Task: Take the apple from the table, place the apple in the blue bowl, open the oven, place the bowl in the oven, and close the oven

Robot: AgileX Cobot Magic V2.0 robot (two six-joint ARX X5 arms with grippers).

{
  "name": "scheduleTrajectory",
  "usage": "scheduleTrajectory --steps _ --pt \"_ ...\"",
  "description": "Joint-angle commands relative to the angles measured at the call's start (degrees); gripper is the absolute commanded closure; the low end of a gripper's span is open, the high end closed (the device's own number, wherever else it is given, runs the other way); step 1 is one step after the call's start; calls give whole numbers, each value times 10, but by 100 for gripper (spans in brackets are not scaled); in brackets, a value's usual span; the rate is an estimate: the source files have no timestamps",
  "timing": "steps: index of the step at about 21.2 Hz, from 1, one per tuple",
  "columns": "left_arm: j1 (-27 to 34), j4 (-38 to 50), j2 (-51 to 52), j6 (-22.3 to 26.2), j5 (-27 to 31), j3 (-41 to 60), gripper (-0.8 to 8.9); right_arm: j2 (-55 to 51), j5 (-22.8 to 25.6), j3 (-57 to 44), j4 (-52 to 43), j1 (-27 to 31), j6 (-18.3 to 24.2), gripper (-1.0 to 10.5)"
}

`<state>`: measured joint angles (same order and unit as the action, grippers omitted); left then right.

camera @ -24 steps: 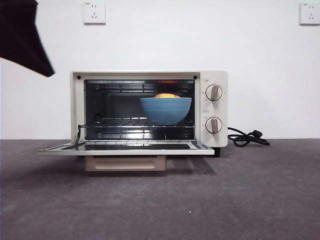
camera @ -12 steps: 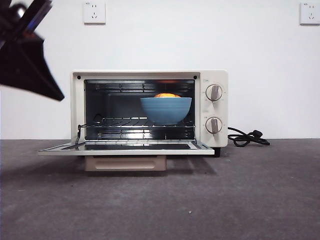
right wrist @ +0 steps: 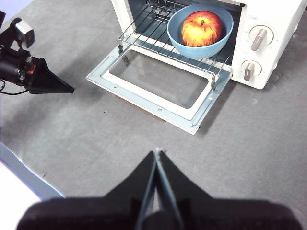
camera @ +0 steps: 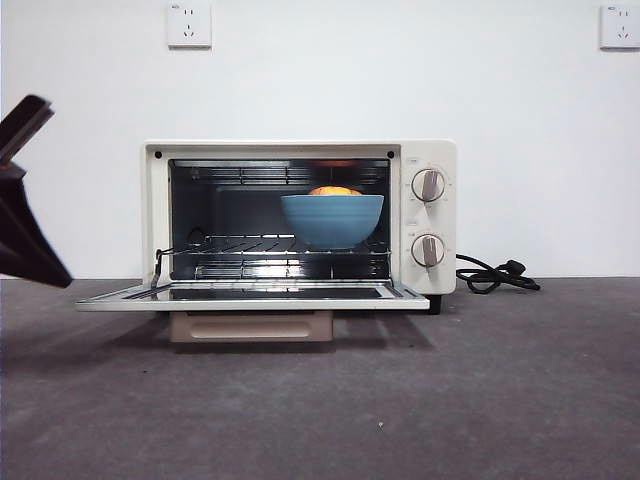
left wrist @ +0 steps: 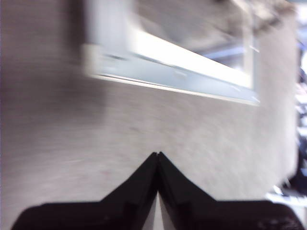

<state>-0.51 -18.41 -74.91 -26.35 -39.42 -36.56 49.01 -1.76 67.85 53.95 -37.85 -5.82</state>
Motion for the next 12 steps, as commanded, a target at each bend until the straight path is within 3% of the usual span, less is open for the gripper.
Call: scheduleTrajectory --steps 1,4,8,12 --pt "12 15 -4 -23 14 6 822 -2 -4 -4 -4 0 -7 959" --pt "32 48 -28 -53 14 6 822 -2 -4 -4 -4 0 -7 959" --pt "41 75 -88 -55 2 6 822 -2 -4 -4 0 0 -7 959" --pt "41 149 -99 -111 -22 5 821 -2 -4 -4 0 0 -7 959"
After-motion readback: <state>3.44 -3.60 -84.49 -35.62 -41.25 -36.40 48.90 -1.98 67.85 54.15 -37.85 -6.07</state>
